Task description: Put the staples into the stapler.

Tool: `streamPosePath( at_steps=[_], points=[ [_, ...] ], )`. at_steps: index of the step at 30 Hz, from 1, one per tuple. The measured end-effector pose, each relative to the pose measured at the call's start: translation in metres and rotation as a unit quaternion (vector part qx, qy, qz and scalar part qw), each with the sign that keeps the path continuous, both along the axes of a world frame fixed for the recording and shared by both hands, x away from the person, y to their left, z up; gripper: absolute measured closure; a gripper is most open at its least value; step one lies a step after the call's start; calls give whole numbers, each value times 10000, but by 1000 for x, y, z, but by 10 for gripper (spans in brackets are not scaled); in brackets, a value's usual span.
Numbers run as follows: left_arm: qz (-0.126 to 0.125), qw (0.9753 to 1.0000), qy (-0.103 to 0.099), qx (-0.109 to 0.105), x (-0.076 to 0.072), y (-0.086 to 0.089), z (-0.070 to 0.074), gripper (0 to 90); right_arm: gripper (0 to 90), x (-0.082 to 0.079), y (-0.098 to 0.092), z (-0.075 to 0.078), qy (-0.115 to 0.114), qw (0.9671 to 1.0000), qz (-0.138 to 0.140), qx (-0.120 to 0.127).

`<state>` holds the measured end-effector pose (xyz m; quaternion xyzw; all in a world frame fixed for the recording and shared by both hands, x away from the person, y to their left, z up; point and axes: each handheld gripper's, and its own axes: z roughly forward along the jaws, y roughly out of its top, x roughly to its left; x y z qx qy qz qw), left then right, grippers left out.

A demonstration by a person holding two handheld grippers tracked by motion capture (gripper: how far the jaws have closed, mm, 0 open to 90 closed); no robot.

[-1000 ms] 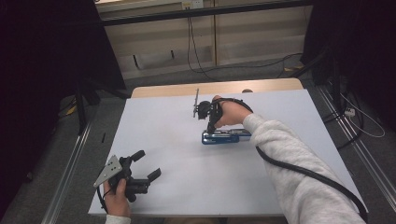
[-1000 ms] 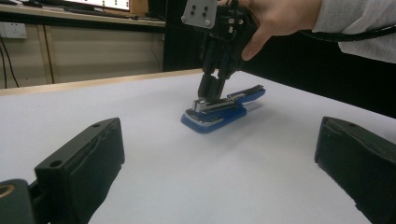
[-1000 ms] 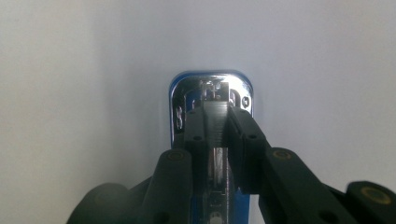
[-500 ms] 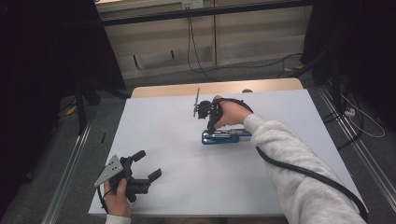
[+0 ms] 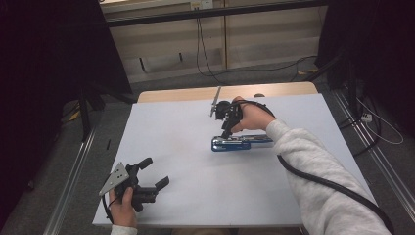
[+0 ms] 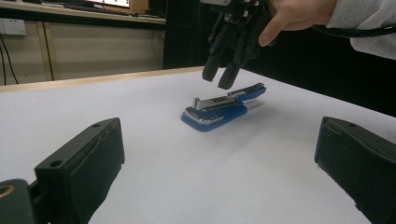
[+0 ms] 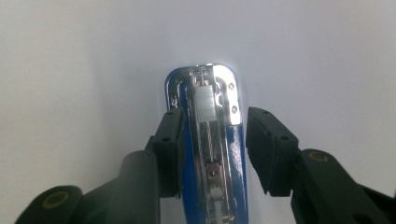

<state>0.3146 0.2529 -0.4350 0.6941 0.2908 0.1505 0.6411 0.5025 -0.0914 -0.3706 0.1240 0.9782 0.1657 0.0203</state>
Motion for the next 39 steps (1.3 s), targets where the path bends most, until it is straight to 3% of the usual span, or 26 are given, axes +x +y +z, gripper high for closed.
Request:
streamPosePath(
  at_steps=[3,7,10,13,14,16,17,24,26,28,30,33,39],
  points=[
    [-6,10000,42,13,0,-1,0,16,524,-5,-11,1,8,9995,-253,184],
    [-13,9999,15,122,1,-2,0,16,477,-8,-28,-1,-45,9989,-361,283],
    [-39,9999,20,145,2,-4,0,16,460,-12,-41,-2,-76,9967,-541,594],
    [-42,9999,30,154,2,-4,1,15,416,-14,-50,-2,-113,9951,-690,693],
    [-45,9998,62,165,3,-5,1,15,407,-16,-59,-2,-119,9929,-779,893],
    [-27,9998,66,177,3,-5,1,15,392,-17,-64,-3,-140,9917,-823,978],
    [-23,9998,98,184,3,-5,1,15,389,-19,-73,-3,-104,9893,-943,1110],
    [-113,9991,241,327,5,-10,1,14,297,-28,-95,-9,-254,9830,-1232,1337],
    [-50,9987,261,431,6,-14,3,14,270,-33,-106,-14,-314,9785,-1375,1503],
    [-119,9987,305,400,8,-17,3,13,258,-37,-112,-16,-351,9749,-1491,1616],
    [-115,9985,292,443,8,-20,5,13,217,-43,-120,-20,-377,9688,-1721,1741],
    [-189,9983,297,460,10,-25,7,12,210,-49,-130,-25,-459,9643,-1814,1874],
    [-331,9980,348,408,16,-34,9,12,184,-59,-146,-29,-599,9608,-1976,1852]
  ],
)
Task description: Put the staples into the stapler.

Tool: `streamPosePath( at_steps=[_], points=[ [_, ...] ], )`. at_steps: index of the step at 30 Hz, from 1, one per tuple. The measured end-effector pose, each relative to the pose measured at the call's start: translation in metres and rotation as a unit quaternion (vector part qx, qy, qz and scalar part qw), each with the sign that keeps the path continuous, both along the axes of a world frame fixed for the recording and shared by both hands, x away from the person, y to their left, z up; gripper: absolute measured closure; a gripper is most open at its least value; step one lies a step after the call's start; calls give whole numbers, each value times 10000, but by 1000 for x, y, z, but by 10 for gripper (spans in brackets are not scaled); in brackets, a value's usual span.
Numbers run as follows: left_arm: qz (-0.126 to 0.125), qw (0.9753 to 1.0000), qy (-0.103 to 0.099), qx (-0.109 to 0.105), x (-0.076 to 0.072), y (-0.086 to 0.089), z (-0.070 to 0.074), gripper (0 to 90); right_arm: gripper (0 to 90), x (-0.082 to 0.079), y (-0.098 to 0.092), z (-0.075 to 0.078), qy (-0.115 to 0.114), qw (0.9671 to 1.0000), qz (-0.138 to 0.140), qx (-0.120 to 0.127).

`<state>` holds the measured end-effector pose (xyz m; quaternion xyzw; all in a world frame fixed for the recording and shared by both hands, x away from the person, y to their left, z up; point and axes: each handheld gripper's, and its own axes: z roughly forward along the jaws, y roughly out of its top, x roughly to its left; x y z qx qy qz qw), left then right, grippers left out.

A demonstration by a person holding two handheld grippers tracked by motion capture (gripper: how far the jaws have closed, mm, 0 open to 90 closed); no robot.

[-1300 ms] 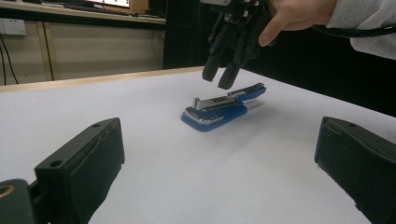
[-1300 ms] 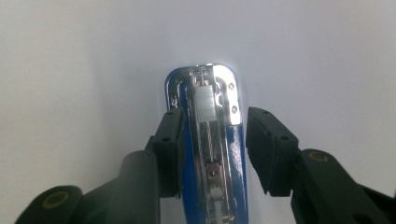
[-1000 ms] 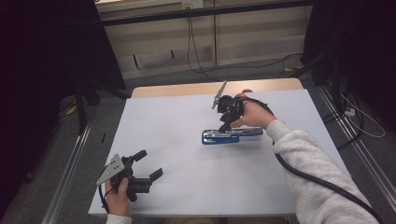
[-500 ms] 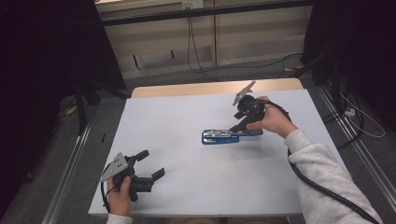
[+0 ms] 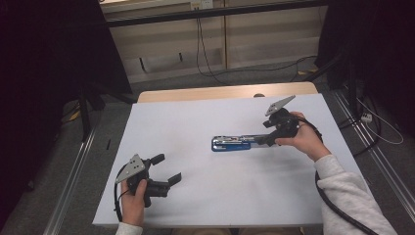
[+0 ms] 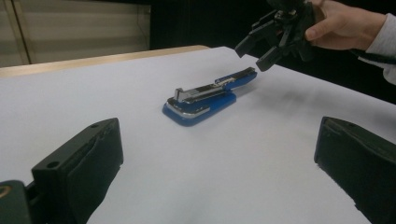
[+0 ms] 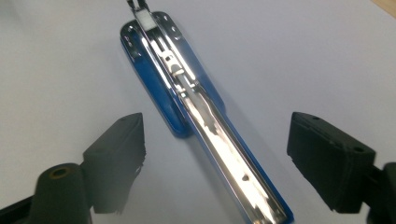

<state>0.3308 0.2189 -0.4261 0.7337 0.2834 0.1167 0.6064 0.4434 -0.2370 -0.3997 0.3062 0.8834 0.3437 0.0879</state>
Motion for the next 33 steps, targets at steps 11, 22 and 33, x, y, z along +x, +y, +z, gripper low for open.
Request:
streamPosePath(
  at_steps=[11,22,33],
  points=[
    [170,9986,298,398,19,-27,-3,14,156,-13,-19,-7,-86,9994,-320,90],
    [250,9964,543,597,46,-49,-7,19,139,-27,-37,-10,-147,9982,-550,172],
    [337,9917,897,861,66,-71,-12,72,185,-33,-43,-19,-151,9974,-686,128]
  ],
)
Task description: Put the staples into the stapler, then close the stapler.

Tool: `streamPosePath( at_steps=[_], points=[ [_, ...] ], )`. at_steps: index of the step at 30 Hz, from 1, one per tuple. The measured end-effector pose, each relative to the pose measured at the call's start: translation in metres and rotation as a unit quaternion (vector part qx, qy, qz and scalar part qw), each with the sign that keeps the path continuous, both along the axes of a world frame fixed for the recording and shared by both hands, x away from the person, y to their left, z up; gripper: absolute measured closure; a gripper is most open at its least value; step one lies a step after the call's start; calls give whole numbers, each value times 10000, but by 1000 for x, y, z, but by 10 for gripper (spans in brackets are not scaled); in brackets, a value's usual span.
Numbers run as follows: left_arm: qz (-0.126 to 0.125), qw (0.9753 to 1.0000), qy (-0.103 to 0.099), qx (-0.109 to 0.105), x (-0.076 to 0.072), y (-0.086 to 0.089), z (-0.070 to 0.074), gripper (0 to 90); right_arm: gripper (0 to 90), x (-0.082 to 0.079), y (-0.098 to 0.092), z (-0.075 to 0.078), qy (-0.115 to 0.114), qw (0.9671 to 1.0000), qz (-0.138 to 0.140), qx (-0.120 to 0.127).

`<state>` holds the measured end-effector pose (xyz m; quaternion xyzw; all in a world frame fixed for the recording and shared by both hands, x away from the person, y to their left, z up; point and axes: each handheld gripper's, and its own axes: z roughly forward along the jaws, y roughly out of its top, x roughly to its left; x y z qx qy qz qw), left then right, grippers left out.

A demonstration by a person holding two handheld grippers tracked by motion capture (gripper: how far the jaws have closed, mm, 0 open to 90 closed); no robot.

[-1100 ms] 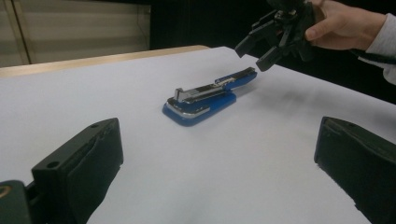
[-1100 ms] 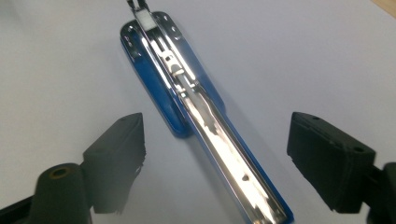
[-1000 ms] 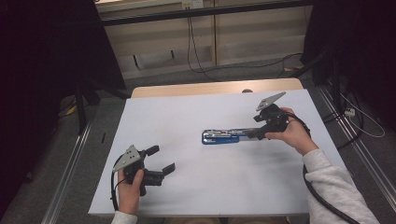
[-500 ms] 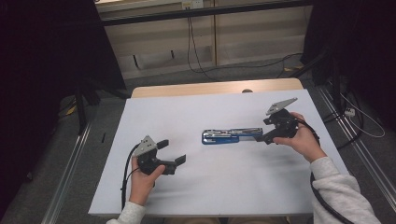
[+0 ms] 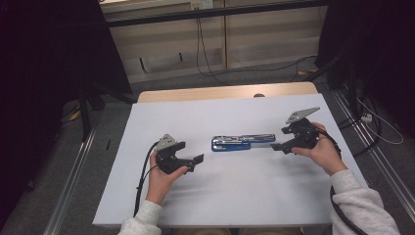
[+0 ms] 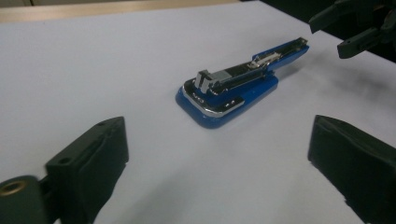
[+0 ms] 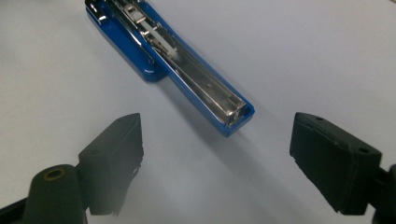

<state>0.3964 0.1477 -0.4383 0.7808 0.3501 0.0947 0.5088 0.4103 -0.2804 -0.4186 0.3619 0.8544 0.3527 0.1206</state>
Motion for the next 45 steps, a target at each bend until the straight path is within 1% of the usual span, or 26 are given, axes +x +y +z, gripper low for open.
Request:
streamPosePath(
  at_steps=[1,2,3,4,6,7,9,10,11,13,14,15,16,18,21,24,25,27,29,30,32,33,35,41,43,45],
  points=[
    [14,10000,14,42,2,-2,0,73,204,0,1,-2,14,10000,-12,-32],
    [74,9999,-24,111,4,-5,-2,97,224,0,2,-5,50,9999,18,-149],
    [74,9999,-24,111,4,-5,-2,135,224,0,2,-5,50,9999,18,-149],
    [123,9998,-28,170,5,-6,-3,135,224,0,2,-6,54,9999,-4,-153],
    [105,9998,17,173,9,-8,-6,223,225,-1,3,-5,50,9998,-9,-185],
    [160,9993,47,320,11,-11,-7,264,225,-2,3,-5,26,9998,-27,-180],
    [132,9991,68,394,15,-15,-9,341,225,-3,2,-4,3,9999,-53,-136],
    [163,9990,64,423,17,-17,-11,419,225,-4,0,-3,-10,9999,-76,-139],
    [159,9986,69,508,21,-21,-11,457,225,-5,-1,-3,-20,9999,-97,-120],
    [149,9985,95,514,22,-23,-12,567,227,-5,-2,-3,-31,9998,-124,-126],
    [182,9984,140,509,24,-25,-12,600,233,-6,-5,-3,-53,9997,-165,-141],
    [207,9981,144,561,25,-27,-13,654,236,-7,-6,-3,-47,9997,-208,-104],
    [217,9976,227,618,28,-30,-14,695,240,-7,-7,-3,-44,9998,-200,-88],
    [220,9972,249,668,29,-32,-15,771,239,-7,-9,-4,-29,9996,-252,-96],
    [169,9968,291,726,32,-36,-17,837,239,-7,-9,-5,-19,9997,-248,-89],
    [90,9959,355,829,34,-41,-19,880,239,-7,-8,-7,-19,9996,-248,-156],
    [42,9951,371,910,35,-42,-19,880,239,-7,-8,-7,-19,9996,-248,-156],
    [-4,9949,393,924,36,-46,-20,900,237,-8,-9,-7,-12,9995,-270,-162],
    [-50,9939,443,1006,36,-49,-22,900,237,-8,-9,-7,-8,9995,-280,-150],
    [-49,9940,473,982,37,-50,-23,900,237,-8,-10,-7,-15,9995,-288,-154],
    [-86,9929,471,1090,37,-52,-24,900,234,-8,-10,-8,-19,9995,-292,-154],
    [-64,9932,485,1055,36,-53,-24,900,234,-8,-10,-8,-19,9995,-292,-154],
    [-93,9925,421,1144,37,-51,-23,900,234,-7,-10,-8,5,9994,-291,-167],
    [-35,9926,545,1083,36,-53,-23,900,235,-6,-8,-10,56,9994,-276,-186],
    [-45,9919,533,1150,37,-54,-22,900,236,-6,-8,-10,59,9994,-279,-184],
    [-49,9921,523,1142,37,-55,-22,900,252,-6,-7,-10,55,9993,-274,-235]
  ],
)
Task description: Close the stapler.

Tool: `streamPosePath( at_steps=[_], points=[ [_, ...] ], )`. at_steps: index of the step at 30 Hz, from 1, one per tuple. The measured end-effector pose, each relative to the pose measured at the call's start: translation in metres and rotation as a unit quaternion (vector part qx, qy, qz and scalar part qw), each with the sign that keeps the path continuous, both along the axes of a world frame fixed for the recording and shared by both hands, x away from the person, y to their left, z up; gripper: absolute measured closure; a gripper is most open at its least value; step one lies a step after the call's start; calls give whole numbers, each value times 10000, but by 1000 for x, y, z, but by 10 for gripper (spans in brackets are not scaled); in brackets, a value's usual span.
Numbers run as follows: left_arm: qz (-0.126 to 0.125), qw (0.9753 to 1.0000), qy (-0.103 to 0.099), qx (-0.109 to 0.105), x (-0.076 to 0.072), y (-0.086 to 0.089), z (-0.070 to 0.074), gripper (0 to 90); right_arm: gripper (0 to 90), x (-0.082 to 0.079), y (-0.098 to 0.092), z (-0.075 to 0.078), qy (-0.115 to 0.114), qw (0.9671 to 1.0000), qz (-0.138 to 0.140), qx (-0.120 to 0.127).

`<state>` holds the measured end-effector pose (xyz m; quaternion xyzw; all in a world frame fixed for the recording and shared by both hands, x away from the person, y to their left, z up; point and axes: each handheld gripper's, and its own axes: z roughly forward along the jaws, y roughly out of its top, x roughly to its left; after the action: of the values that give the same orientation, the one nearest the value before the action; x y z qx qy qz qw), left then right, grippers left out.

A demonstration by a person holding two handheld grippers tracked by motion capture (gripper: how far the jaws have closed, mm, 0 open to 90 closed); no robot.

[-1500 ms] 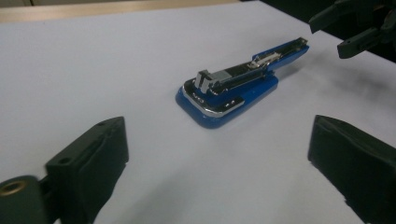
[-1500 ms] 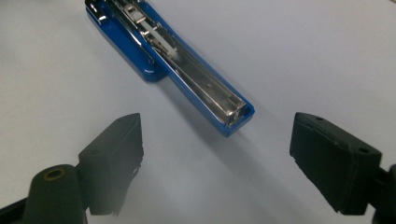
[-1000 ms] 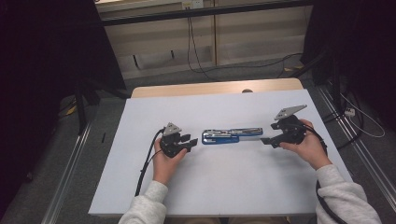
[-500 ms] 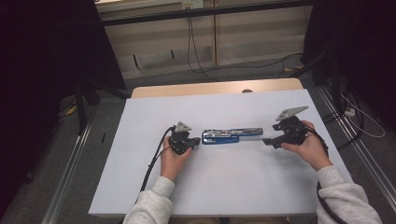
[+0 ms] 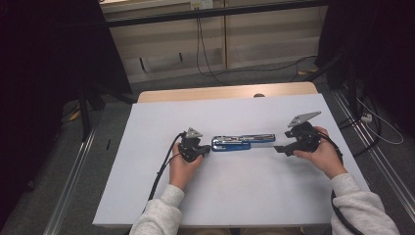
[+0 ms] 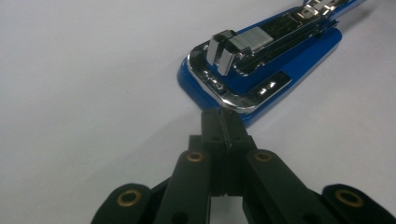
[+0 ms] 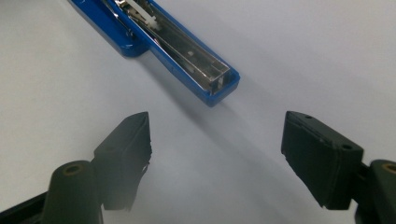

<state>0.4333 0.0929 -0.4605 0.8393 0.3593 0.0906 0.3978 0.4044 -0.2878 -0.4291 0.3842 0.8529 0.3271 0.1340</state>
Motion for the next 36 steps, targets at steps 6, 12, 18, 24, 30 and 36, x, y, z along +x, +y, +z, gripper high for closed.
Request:
streamPosePath(
  at_steps=[6,12,18,24,30,36],
  points=[
    [1,10000,3,6,2,-1,1,900,369,0,-2,-3,142,9999,10,-71],
    [8,10000,10,19,4,-4,0,899,502,-1,-1,-4,270,9995,-93,-164],
    [26,10000,4,35,4,-4,0,898,747,3,3,-4,289,9989,-244,-286],
    [19,10000,5,34,4,-3,0,896,889,8,13,-9,321,9982,-255,-443],
    [-40,10000,-6,80,4,-3,0,893,900,11,15,-15,388,9985,-310,-222],
    [-28,10000,12,60,4,-3,0,893,900,11,14,-17,351,9985,-404,-84]
  ],
)
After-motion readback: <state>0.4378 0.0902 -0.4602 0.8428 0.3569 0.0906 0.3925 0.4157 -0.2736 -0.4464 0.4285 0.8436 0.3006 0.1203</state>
